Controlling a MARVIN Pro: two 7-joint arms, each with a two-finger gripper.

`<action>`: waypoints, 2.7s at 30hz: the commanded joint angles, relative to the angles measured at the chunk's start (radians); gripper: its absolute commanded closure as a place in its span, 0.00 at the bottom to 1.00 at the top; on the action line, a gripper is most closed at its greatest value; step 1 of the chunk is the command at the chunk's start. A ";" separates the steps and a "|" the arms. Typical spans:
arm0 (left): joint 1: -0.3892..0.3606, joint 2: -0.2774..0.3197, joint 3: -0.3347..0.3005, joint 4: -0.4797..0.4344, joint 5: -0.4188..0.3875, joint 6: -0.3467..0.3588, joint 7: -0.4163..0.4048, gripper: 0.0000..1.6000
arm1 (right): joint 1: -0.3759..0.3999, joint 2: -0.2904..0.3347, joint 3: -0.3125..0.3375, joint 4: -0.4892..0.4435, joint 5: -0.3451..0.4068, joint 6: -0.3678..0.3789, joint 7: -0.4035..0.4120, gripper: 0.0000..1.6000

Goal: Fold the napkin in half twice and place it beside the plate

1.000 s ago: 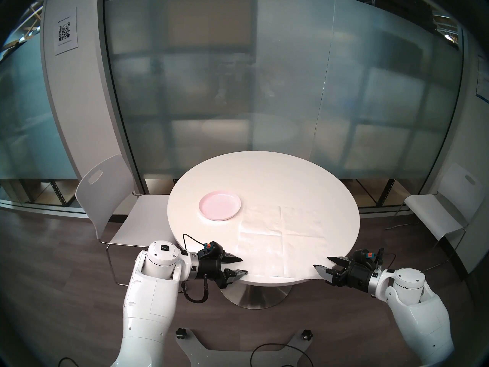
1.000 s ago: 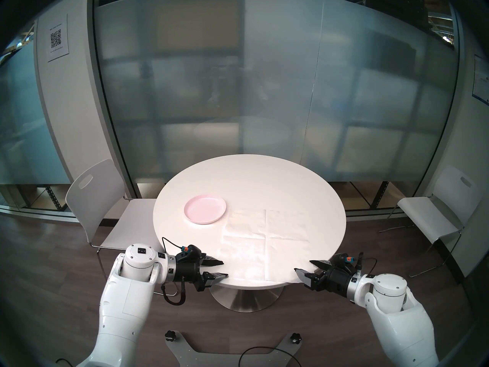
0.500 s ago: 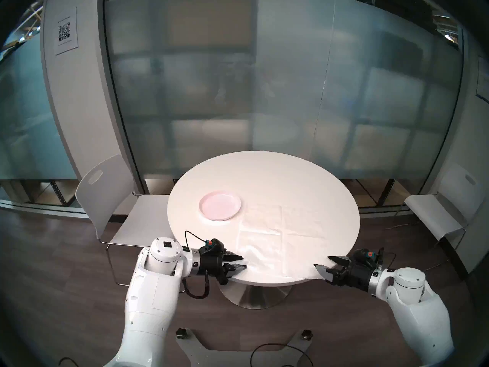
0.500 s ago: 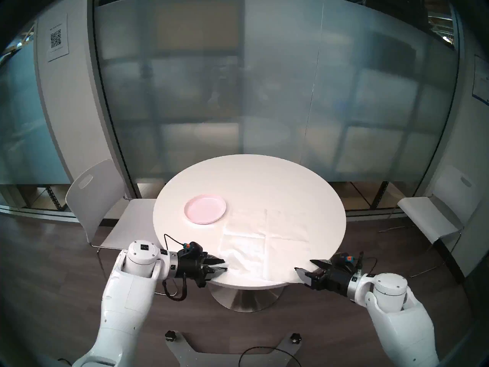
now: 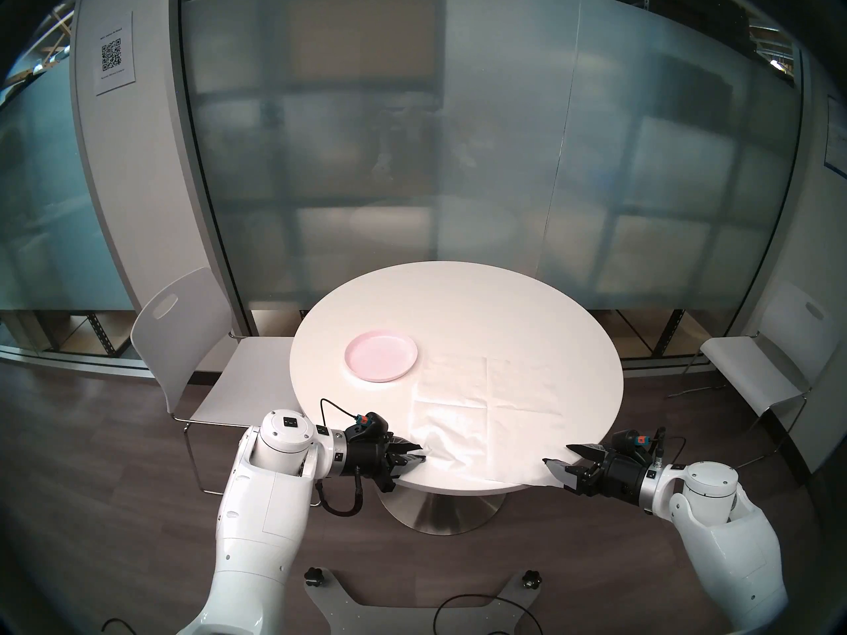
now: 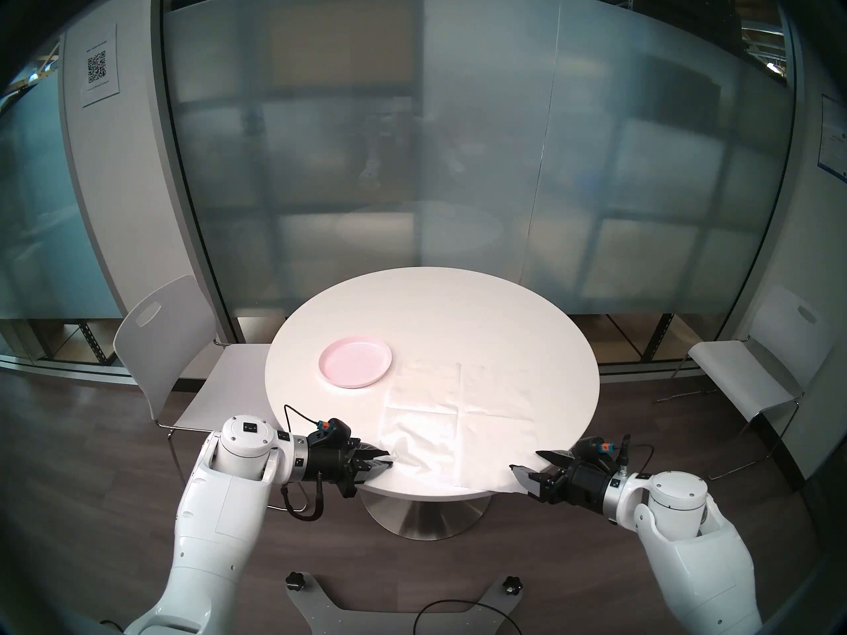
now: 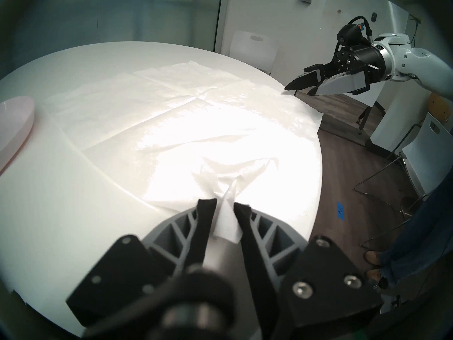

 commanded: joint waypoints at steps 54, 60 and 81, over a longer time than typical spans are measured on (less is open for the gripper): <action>0.180 0.265 0.082 -0.288 -0.601 0.447 0.025 0.91 | 0.084 -0.040 0.102 0.037 0.048 -0.014 -0.010 0.00; 0.193 0.323 0.101 -0.309 -0.678 0.447 0.055 0.92 | 0.080 -0.044 0.106 0.033 0.049 -0.017 -0.004 0.00; 0.113 0.414 0.245 -0.241 -0.552 0.263 0.040 0.97 | 0.030 -0.027 0.112 0.022 0.042 -0.018 0.052 0.00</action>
